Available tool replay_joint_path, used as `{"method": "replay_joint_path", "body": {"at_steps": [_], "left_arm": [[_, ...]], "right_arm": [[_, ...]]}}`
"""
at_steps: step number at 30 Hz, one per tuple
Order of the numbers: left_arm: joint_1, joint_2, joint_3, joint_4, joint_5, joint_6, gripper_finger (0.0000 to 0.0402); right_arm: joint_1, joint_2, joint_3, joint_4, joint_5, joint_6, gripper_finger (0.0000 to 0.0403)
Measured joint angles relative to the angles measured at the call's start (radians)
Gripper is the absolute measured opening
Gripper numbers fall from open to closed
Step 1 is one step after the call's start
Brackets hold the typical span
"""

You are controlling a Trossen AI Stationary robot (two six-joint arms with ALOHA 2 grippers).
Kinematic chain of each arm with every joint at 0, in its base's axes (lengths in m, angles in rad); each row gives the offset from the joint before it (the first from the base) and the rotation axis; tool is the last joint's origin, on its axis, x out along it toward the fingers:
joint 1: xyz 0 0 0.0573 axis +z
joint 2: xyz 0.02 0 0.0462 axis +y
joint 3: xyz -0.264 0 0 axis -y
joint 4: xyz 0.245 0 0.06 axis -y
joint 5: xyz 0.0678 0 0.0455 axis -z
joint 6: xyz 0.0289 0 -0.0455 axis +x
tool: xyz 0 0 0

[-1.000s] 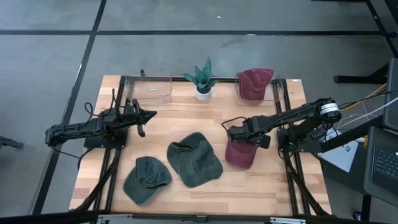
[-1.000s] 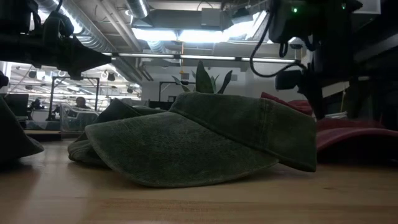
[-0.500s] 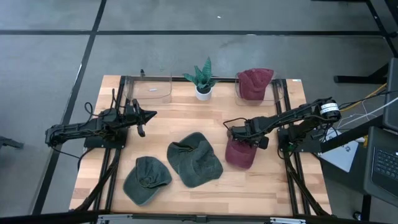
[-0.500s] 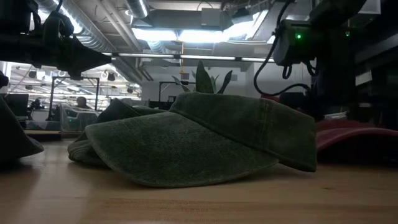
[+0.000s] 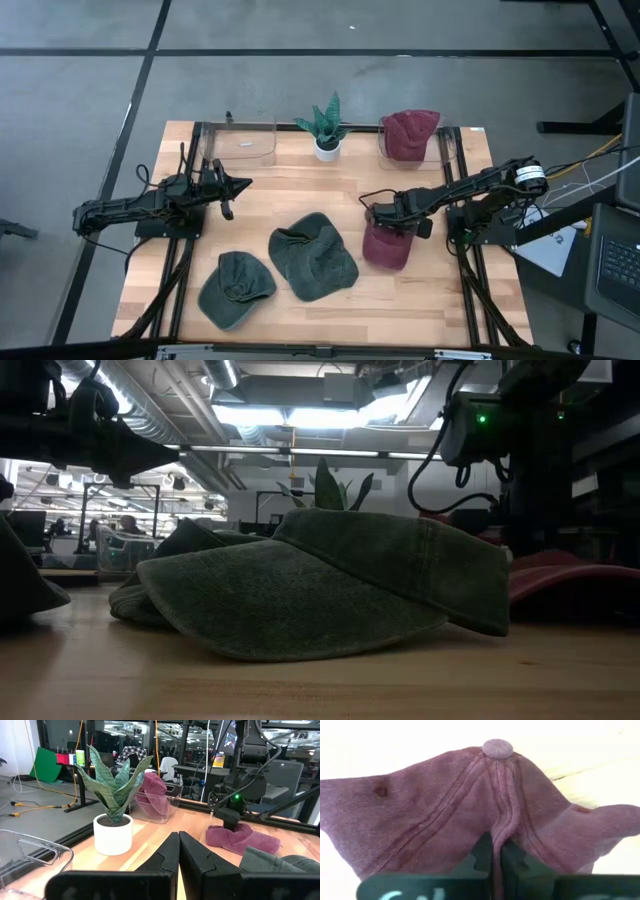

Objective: Pick & Place hat
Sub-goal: Put the red cap into the right transparent bin

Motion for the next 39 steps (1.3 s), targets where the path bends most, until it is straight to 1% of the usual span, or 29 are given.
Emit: {"method": "replay_joint_path", "body": {"at_steps": [3, 8, 12, 16, 19, 27, 33, 39], "left_arm": [[0.000, 0.000, 0.000, 0.000, 0.000, 0.000, 0.0004], [0.000, 0.000, 0.000, 0.000, 0.000, 0.000, 0.0004], [0.000, 0.000, 0.000, 0.000, 0.000, 0.000, 0.0004], [0.000, 0.000, 0.000, 0.000, 0.000, 0.000, 0.0004], [0.000, 0.000, 0.000, 0.000, 0.000, 0.000, 0.0004], [0.000, 0.000, 0.000, 0.000, 0.000, 0.000, 0.0004], [0.000, 0.000, 0.000, 0.000, 0.000, 0.000, 0.0004], [0.000, 0.000, 0.000, 0.000, 0.000, 0.000, 0.0004]], "right_arm": [[0.000, 0.000, 0.002, -0.002, 0.002, 0.000, 0.0023], [0.002, 0.001, 0.037, -0.029, 0.048, -0.005, 0.0007], [0.010, 0.001, 0.065, -0.059, 0.065, -0.032, 0.0012], [0.026, 0.001, 0.090, -0.087, 0.091, -0.079, 0.0006], [0.036, 0.001, 0.108, -0.087, 0.144, -0.122, 0.0006], [0.075, 0.001, 0.139, -0.087, 0.269, -0.309, 0.0006], [0.132, -0.004, 0.151, -0.080, 0.400, -0.411, 0.0007], [0.215, -0.031, 0.152, -0.092, 0.561, -0.443, 0.0007]]}}
